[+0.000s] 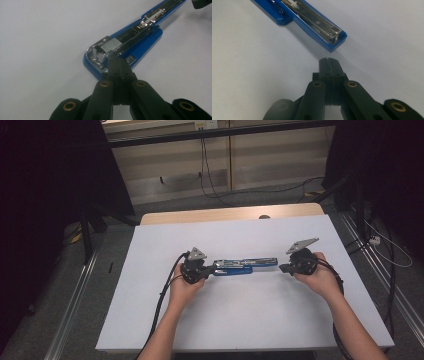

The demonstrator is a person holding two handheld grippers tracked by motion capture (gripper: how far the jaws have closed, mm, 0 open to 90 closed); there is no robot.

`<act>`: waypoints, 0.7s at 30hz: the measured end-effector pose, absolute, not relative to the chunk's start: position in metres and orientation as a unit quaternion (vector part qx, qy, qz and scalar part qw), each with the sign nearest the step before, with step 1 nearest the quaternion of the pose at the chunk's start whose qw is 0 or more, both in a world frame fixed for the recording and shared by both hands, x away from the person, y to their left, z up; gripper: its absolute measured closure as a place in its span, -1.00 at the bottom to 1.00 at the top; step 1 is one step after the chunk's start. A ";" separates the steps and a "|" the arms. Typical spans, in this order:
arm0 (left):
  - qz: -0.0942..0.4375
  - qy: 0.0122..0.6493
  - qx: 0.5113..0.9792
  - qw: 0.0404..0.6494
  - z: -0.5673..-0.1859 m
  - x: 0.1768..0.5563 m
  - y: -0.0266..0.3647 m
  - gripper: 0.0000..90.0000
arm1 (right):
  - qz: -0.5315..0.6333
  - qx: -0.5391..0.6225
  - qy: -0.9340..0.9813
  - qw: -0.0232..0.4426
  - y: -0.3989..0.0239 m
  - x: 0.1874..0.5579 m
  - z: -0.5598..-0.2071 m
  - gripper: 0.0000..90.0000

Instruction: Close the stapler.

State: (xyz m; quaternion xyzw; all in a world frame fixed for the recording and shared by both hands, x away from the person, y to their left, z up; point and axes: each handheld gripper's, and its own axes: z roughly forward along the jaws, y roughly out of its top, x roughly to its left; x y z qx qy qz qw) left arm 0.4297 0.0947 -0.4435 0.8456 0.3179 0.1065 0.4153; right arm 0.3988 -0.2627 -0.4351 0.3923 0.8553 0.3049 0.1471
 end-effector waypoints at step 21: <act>0.119 0.315 0.849 0.407 -0.448 0.432 0.090 1.00 | 0.300 0.389 0.857 0.155 -0.257 0.403 -0.440 1.00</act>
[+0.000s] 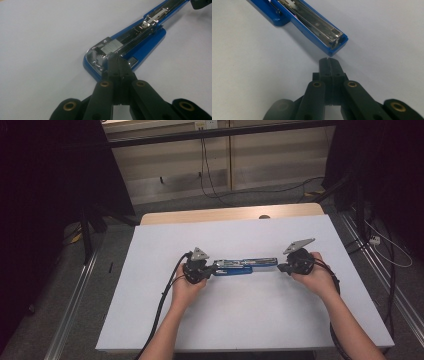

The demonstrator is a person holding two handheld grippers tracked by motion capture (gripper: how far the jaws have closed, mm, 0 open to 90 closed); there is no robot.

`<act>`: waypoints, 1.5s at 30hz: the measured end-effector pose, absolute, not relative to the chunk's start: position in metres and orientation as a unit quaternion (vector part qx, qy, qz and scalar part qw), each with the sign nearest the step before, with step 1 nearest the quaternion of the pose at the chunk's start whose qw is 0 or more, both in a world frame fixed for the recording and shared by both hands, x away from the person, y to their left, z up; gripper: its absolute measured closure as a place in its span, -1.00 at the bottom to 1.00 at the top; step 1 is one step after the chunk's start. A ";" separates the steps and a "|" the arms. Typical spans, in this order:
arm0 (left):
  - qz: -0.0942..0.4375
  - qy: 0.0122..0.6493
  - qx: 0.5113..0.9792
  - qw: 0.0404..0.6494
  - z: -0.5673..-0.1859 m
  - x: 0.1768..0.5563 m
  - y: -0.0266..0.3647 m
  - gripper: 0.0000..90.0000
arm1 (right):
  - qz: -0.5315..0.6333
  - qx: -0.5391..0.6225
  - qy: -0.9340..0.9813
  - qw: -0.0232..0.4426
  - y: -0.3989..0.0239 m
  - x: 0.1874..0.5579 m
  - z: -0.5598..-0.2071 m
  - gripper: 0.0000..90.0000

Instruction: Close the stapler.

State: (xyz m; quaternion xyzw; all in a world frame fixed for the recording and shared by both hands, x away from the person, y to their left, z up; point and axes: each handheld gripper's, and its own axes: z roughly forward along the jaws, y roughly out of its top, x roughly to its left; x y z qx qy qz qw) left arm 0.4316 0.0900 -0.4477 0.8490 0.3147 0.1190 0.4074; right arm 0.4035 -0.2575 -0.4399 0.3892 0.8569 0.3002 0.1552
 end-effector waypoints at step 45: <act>0.126 0.321 0.844 0.411 -0.453 0.434 0.089 1.00 | 0.310 0.384 0.855 0.160 -0.253 0.406 -0.441 1.00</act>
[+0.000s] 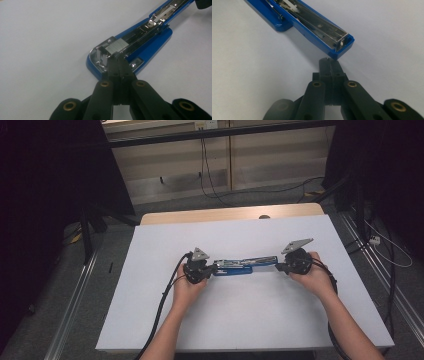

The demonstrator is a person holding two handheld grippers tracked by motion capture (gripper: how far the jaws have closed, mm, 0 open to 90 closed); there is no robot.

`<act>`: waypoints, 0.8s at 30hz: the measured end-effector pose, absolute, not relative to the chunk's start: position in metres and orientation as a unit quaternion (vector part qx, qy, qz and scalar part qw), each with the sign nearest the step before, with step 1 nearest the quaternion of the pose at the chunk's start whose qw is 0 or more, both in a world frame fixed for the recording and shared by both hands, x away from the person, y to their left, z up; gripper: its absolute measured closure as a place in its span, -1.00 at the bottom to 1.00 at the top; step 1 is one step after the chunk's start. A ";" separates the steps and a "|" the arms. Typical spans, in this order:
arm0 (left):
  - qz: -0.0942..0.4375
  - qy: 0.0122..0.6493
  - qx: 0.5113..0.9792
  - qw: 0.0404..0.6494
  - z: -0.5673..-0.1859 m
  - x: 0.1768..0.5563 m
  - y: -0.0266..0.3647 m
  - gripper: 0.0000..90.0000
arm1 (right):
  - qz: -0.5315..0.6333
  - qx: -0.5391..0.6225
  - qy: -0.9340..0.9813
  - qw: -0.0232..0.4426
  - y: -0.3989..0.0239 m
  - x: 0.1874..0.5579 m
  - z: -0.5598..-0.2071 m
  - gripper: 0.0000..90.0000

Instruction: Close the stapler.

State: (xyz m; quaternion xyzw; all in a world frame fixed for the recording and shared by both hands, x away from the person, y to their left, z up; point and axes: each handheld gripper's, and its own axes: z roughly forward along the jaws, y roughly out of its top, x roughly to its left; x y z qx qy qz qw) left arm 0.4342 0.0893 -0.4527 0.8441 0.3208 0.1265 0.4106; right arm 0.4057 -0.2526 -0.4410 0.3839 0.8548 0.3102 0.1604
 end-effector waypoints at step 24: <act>0.117 0.325 0.841 0.417 -0.452 0.435 0.092 1.00 | 0.332 0.372 0.852 0.161 -0.246 0.404 -0.438 1.00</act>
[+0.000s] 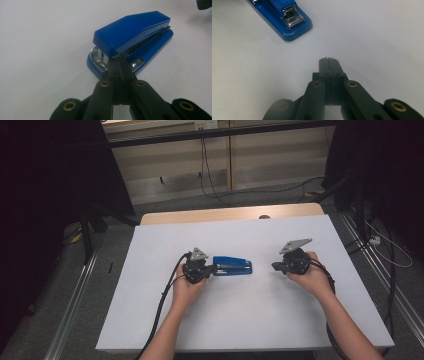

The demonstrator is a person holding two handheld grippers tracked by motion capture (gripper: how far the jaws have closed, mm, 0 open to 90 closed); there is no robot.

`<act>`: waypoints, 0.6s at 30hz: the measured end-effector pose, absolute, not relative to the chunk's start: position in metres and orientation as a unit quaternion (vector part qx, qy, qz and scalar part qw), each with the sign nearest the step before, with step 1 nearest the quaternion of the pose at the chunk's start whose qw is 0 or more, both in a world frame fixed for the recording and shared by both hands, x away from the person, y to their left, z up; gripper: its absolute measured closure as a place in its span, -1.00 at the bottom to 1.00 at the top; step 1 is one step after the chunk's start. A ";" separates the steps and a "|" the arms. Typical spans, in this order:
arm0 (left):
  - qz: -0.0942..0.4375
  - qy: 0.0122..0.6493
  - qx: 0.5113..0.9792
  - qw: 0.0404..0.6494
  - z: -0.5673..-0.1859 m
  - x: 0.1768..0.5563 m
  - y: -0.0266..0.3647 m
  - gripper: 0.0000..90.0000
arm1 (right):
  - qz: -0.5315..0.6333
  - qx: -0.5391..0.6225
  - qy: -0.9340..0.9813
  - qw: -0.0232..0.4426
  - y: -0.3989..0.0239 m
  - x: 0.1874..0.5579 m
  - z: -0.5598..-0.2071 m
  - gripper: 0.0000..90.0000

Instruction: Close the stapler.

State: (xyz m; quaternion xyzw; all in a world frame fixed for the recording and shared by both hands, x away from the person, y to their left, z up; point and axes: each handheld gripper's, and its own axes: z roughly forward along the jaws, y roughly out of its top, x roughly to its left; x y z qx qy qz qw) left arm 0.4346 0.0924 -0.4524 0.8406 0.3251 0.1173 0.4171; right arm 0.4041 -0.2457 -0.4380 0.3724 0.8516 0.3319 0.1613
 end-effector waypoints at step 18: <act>0.095 0.329 0.827 0.445 -0.435 0.423 0.106 0.22 | 0.374 0.378 0.834 0.148 -0.243 0.391 -0.438 0.25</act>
